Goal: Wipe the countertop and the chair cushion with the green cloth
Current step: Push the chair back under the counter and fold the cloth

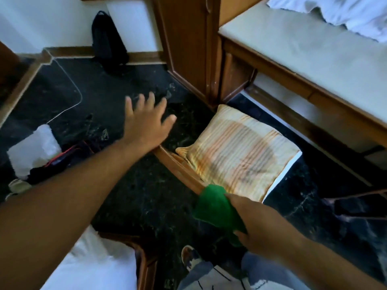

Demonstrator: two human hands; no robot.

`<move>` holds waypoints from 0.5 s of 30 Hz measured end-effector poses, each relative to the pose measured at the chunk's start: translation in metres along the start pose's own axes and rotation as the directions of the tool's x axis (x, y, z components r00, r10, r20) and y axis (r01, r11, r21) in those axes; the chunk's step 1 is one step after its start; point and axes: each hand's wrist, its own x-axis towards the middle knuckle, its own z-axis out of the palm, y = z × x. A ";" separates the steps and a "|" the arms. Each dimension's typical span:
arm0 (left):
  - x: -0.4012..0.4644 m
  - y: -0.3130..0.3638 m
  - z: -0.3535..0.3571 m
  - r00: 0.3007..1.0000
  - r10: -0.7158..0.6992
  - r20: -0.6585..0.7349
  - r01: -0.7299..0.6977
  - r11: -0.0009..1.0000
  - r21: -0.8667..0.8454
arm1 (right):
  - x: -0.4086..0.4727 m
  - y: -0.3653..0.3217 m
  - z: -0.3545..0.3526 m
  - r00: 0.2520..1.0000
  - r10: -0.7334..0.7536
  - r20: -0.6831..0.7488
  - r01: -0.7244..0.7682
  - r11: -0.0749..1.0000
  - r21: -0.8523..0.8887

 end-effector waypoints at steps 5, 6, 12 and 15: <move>0.025 -0.033 0.011 0.977 0.212 0.033 -0.208 0.973 -0.097 | -0.019 0.001 -0.003 0.998 0.058 -0.014 -0.059 0.994 -0.096; 0.027 -0.033 0.015 0.977 0.212 0.021 -0.208 0.971 -0.122 | -0.010 -0.010 0.000 0.998 0.059 -0.029 -0.062 0.992 -0.112; 0.024 -0.042 0.022 0.976 0.215 -0.024 -0.215 0.947 -0.238 | 0.116 -0.097 -0.002 0.984 -0.093 -0.151 0.090 0.996 -0.028; 0.025 -0.045 0.025 0.976 0.211 -0.052 -0.217 0.928 -0.304 | 0.159 -0.122 -0.012 0.990 -0.095 -0.103 0.103 0.991 0.079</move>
